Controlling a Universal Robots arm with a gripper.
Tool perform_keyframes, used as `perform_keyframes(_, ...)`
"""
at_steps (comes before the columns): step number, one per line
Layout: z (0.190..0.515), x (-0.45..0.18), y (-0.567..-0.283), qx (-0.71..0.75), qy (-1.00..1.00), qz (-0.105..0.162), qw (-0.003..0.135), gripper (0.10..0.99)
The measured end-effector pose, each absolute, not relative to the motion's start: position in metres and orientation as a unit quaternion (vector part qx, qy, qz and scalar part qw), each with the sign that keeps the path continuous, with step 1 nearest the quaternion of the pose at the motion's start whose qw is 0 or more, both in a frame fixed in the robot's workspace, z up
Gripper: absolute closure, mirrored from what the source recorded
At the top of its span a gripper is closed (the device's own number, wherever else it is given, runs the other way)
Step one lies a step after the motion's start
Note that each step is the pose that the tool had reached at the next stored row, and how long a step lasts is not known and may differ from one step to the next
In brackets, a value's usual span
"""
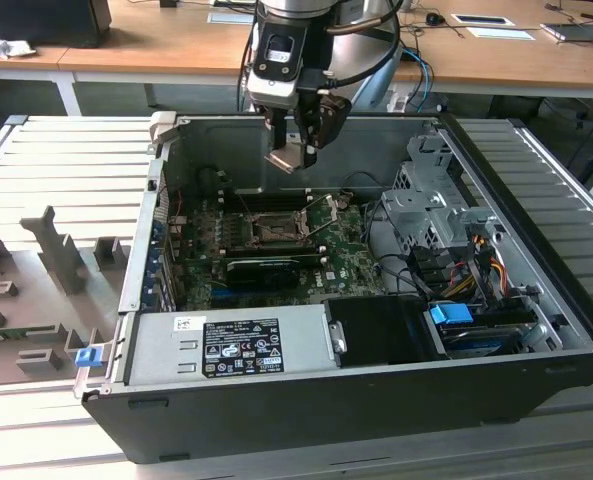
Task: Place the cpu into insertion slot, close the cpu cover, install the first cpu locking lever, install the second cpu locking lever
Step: 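Place the cpu into insertion slot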
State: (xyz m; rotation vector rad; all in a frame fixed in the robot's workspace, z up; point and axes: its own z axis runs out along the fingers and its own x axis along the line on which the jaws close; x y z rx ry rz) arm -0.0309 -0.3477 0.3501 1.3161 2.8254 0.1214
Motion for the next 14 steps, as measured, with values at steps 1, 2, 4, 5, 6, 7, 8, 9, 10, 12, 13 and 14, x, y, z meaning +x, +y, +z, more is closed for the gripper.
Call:
perform_keyframes(1, 0.3501, -0.0309, -0.3477, 0.424, 0.905, 0.039, 0.011, 0.557)
perform_keyframes(2, 0.3499, -0.0309, -0.3477, 0.426, 0.904, 0.039, 0.011, 0.557)
perform_keyframes(4, 0.3498, -0.0309, -0.3477, 0.43, 0.902, 0.039, 0.012, 0.557)
perform_keyframes(5, 0.3497, -0.0309, -0.3477, 0.431, 0.901, 0.039, 0.012, 0.557)
perform_keyframes(6, 0.3496, -0.0309, -0.3477, 0.434, 0.9, 0.039, 0.012, 0.557)
perform_keyframes(7, 0.3495, -0.0309, -0.3477, 0.436, 0.899, 0.038, 0.012, 0.557)
perform_keyframes(8, 0.3494, -0.0309, -0.3477, 0.439, 0.898, 0.038, 0.012, 0.557)
perform_keyframes(9, 0.3492, -0.0309, -0.3477, 0.441, 0.896, 0.038, 0.012, 0.557)
perform_keyframes(10, 0.3492, -0.0309, -0.3477, 0.443, 0.895, 0.038, 0.012, 0.557)
perform_keyframes(12, 0.349, -0.0309, -0.3477, 0.447, 0.893, 0.038, 0.012, 0.557)
perform_keyframes(13, 0.3488, -0.0309, -0.3477, 0.45, 0.892, 0.038, 0.013, 0.557)
perform_keyframes(14, 0.3487, -0.0309, -0.3477, 0.452, 0.891, 0.038, 0.013, 0.557)
